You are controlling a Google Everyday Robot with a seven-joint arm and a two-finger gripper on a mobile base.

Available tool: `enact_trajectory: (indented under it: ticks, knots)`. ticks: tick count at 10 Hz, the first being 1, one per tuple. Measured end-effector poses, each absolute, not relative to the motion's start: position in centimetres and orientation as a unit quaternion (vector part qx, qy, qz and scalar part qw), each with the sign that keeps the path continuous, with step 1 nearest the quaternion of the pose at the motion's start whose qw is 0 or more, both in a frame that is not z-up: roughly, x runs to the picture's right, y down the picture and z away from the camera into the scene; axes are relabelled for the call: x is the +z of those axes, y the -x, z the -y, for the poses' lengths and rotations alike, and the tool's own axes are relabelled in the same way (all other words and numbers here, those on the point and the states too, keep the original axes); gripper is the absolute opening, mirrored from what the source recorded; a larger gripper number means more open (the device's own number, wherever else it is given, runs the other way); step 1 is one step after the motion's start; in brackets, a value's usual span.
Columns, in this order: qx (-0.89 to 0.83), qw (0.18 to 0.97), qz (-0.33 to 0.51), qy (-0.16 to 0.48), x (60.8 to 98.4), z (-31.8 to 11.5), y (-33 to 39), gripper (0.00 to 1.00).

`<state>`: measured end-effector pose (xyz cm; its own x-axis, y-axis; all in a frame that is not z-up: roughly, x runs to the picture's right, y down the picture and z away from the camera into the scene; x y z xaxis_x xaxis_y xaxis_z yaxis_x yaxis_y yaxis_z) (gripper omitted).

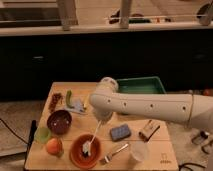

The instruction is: Wipe red bowl with brush

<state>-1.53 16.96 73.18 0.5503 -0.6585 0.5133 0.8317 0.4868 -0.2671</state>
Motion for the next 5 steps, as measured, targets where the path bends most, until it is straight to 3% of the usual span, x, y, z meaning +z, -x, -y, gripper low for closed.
enact_trajectory:
  ticks: [5]
  knots:
    - [-0.441, 0.845, 0.173, 0.248, 73.22, -16.9, 1.41, 0.0]
